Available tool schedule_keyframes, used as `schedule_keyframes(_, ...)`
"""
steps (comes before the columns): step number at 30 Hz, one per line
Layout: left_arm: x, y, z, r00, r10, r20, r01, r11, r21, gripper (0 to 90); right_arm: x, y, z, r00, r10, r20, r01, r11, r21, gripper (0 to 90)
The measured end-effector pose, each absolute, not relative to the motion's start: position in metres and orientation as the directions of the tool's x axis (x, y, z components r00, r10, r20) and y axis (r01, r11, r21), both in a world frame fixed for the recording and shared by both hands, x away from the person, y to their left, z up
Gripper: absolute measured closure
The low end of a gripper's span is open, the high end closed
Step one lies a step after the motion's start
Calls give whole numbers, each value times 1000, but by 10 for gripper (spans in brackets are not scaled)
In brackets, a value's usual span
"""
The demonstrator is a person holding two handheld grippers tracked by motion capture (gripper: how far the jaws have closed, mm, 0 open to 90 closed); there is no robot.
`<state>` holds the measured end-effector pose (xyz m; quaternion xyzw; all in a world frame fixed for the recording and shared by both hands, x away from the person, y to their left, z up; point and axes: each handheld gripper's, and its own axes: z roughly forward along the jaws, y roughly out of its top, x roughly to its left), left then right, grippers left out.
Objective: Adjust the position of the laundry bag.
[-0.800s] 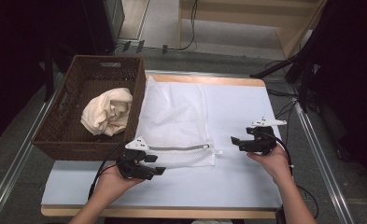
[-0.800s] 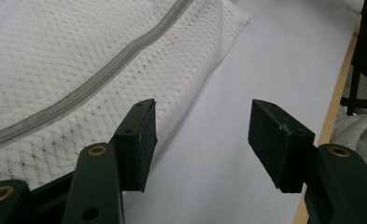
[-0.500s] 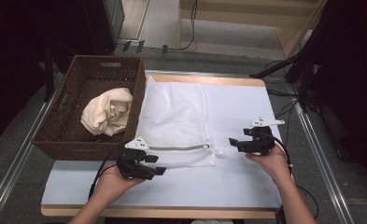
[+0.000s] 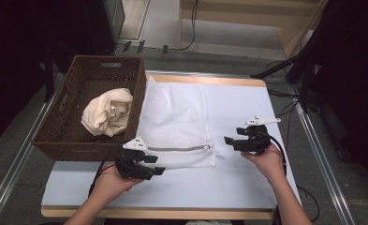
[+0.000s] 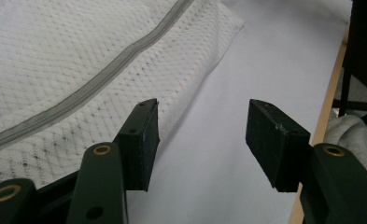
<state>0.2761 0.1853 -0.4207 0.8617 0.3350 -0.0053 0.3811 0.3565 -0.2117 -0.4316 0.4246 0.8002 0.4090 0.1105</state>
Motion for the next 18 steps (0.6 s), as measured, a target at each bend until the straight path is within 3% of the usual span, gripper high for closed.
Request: schedule_keyframes(18,275,191,-419,798,560,-224,545,-511,665,440,347,-194,-425,-677,727,116,548,393,738,356)
